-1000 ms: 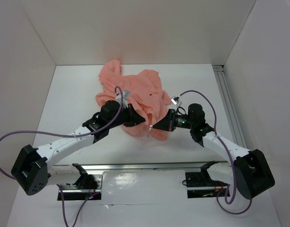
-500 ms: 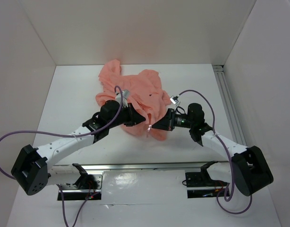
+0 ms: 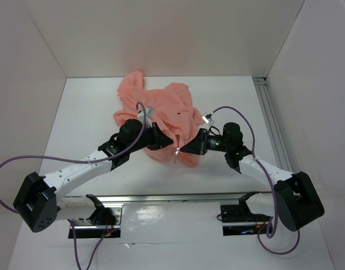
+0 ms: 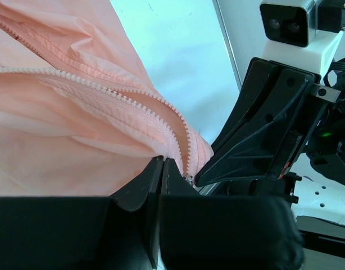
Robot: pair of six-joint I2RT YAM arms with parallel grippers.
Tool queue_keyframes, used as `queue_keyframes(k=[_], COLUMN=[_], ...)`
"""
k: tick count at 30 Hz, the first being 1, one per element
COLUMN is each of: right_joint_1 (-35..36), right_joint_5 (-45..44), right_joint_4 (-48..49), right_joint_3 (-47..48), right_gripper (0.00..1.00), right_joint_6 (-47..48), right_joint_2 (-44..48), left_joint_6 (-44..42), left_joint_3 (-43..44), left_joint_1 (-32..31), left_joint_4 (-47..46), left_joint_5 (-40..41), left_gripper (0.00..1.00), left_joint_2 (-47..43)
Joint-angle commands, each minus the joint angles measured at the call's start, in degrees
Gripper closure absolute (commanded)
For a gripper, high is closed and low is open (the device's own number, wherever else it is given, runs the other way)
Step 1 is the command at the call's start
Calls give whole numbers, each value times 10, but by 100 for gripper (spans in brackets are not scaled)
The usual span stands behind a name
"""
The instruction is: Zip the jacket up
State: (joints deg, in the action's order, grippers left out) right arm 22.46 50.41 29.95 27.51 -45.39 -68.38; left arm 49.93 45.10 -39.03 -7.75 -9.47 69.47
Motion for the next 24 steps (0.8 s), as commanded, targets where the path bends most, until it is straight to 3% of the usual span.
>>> queue_keyframes(k=[1, 24], right_joint_1=[-3, -3], right_joint_5=[0, -1], right_joint_4=[43, 60], right_joint_3=[-3, 8], right_gripper=[100, 100], right_joint_6=[-5, -5], right_joint_2=[-1, -11], left_joint_6=[9, 9], left_joint_3=[4, -1], left_joint_1=[4, 4], left_joint_4=[-32, -21], left_joint_5=[-12, -12], left_gripper=[100, 100], left_joint_2=[-14, -20])
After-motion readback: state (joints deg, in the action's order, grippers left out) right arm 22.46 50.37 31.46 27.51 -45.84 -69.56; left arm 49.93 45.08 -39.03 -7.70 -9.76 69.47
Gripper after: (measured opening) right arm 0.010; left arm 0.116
